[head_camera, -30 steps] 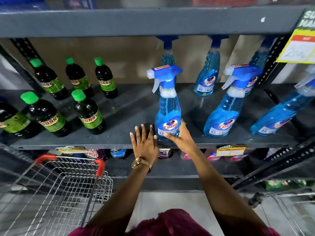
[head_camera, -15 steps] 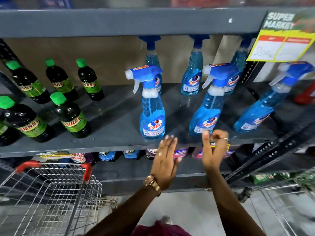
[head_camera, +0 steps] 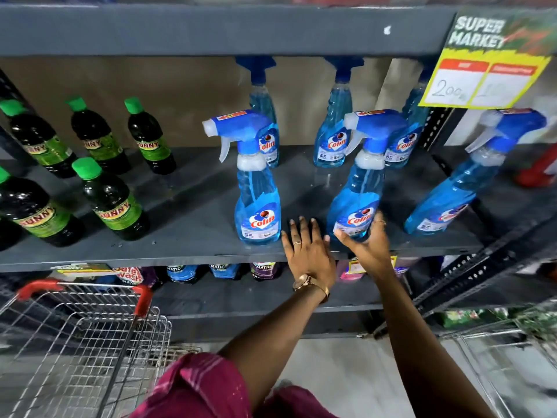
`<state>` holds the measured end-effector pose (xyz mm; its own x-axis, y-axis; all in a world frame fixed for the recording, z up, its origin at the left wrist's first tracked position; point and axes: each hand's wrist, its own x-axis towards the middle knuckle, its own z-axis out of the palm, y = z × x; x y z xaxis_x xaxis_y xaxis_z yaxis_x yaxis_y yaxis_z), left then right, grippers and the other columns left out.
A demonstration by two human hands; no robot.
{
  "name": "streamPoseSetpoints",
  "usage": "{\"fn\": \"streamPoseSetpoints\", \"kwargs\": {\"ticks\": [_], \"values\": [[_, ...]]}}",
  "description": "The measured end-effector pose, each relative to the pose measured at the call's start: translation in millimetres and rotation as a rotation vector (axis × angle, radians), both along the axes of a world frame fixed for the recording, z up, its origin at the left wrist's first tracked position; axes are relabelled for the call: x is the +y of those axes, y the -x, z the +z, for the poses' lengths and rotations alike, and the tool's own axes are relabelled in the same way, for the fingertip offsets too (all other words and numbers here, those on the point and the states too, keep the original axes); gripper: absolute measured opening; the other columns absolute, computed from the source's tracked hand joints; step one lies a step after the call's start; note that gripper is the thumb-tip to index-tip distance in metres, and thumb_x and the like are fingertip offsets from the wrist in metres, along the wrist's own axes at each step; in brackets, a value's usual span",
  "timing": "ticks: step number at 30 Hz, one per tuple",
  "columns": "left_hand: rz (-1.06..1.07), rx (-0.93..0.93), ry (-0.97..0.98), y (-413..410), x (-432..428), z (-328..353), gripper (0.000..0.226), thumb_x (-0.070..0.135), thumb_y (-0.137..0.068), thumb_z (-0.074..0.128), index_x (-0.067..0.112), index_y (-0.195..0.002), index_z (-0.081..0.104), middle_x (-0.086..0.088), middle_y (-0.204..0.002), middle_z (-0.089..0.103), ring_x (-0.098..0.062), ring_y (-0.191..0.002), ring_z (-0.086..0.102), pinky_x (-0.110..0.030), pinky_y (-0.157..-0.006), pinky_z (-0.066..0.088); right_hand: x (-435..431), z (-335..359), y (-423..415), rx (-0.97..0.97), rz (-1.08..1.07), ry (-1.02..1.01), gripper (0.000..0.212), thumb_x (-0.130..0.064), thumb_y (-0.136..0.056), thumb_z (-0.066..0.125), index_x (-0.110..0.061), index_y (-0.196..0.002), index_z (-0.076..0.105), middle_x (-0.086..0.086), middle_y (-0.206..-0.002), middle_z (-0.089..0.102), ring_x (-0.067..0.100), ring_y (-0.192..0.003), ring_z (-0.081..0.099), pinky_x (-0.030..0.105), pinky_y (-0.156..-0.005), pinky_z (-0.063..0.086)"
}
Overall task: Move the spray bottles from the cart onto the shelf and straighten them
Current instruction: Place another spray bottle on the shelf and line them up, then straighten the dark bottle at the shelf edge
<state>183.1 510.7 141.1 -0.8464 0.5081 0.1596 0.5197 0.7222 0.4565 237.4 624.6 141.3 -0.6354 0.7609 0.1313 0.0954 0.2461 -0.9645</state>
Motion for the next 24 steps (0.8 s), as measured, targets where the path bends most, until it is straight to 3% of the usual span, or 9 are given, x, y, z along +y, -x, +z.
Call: {"fn": "streamPoseSetpoints", "kwargs": {"ticks": [4, 6, 9, 13, 16, 18, 20, 22, 24], "values": [[-0.127, 0.067, -0.080, 9.9, -20.3, -4.7, 0.054, 0.038, -0.096, 0.030, 0.011, -0.143, 0.029, -0.012, -0.154, 0.027, -0.027, -0.144, 0.014, -0.038, -0.115, -0.005, -39.0, 10.7, -7.6, 0.210, -0.223, -0.191, 0.091, -0.042, -0.070, 0.077, -0.007, -0.140, 0.030, 0.013, -0.144, 0.038, 0.026, -0.134, 0.040, 0.049, -0.114, 0.032], [-0.333, 0.119, -0.144, 9.6, -49.0, -4.9, 0.053, 0.035, -0.095, 0.033, 0.011, -0.142, 0.031, -0.011, -0.153, 0.029, -0.025, -0.144, 0.016, -0.039, -0.118, 0.001, -70.3, 18.8, -16.5, 0.222, -0.332, -0.412, 0.069, -0.039, -0.079, 0.068, -0.004, -0.131, 0.039, 0.011, -0.131, 0.043, 0.031, -0.122, 0.044, 0.046, -0.108, 0.035], [-0.526, 0.200, -0.245, 14.7, -122.0, -6.0, 0.046, 0.031, -0.095, 0.039, 0.014, -0.137, 0.036, -0.011, -0.146, 0.041, -0.023, -0.139, 0.026, -0.037, -0.119, 0.011, -136.0, 31.6, -14.4, 0.266, -0.145, -0.500, 0.034, -0.039, -0.091, 0.054, -0.013, -0.113, 0.050, -0.009, -0.109, 0.043, 0.015, -0.102, 0.046, 0.025, -0.097, 0.036], [-0.203, 0.184, -0.474, 51.2, -216.6, -8.3, 0.037, 0.028, -0.090, 0.041, 0.010, -0.122, 0.048, -0.015, -0.122, 0.055, -0.027, -0.120, 0.046, -0.040, -0.107, 0.033, -215.0, 36.9, 29.5, 0.178, 0.475, -0.431, 0.022, -0.034, -0.096, 0.046, -0.018, -0.094, 0.062, -0.008, -0.096, 0.061, 0.011, -0.092, 0.055, 0.029, -0.087, 0.045], [0.155, 0.222, -0.432, 93.6, -267.5, -5.8, 0.043, 0.038, -0.096, 0.031, 0.003, -0.113, 0.049, -0.022, -0.103, 0.058, -0.032, -0.097, 0.050, -0.038, -0.088, 0.037, -259.9, 39.7, 82.4, 0.131, 0.654, -0.334, 0.023, -0.032, -0.095, 0.048, -0.014, -0.096, 0.062, 0.002, -0.097, 0.063, 0.018, -0.094, 0.059, 0.042, -0.086, 0.047], [0.324, 0.198, -0.322, 125.6, -294.5, -1.3, 0.046, 0.042, -0.096, 0.030, 0.004, -0.115, 0.047, -0.021, -0.101, 0.057, -0.032, -0.092, 0.046, -0.038, -0.081, 0.034, -284.8, 41.3, 124.6, 0.083, 0.663, -0.227, 0.035, -0.042, -0.090, 0.051, -0.016, -0.112, 0.057, 0.003, -0.110, 0.059, 0.018, -0.106, 0.057, 0.044, -0.094, 0.046], [0.393, 0.199, -0.242, 153.8, -309.7, 5.0, 0.042, 0.037, -0.088, 0.039, 0.007, -0.116, 0.047, -0.021, -0.102, 0.057, -0.031, -0.093, 0.045, -0.038, -0.081, 0.031, -297.2, 40.1, 167.7, 0.019, 0.608, -0.222, 0.067, -0.052, -0.079, 0.061, -0.012, -0.131, 0.045, 0.007, -0.127, 0.052, 0.017, -0.120, 0.047, 0.037, -0.107, 0.038], [0.404, 0.163, -0.184, 177.9, -318.5, 9.7, 0.044, 0.036, -0.083, 0.040, 0.008, -0.114, 0.051, -0.020, -0.103, 0.057, -0.032, -0.096, 0.047, -0.037, -0.085, 0.030, -303.1, 38.6, 206.8, -0.037, 0.560, -0.190, 0.097, -0.047, -0.067, 0.078, -0.006, -0.142, 0.031, 0.013, -0.139, 0.043, 0.019, -0.129, 0.037, 0.032, -0.111, 0.028], [0.376, 0.114, -0.162, 197.7, -320.9, 8.9, 0.049, 0.040, -0.084, 0.039, 0.007, -0.117, 0.052, -0.020, -0.110, 0.056, -0.037, -0.104, 0.050, -0.038, -0.092, 0.032, -300.4, 35.7, 233.2, -0.092, 0.572, -0.095, 0.105, -0.032, -0.064, 0.085, -0.007, -0.146, 0.023, 0.014, -0.148, 0.037, 0.022, -0.136, 0.033, 0.031, -0.112, 0.026]]}}
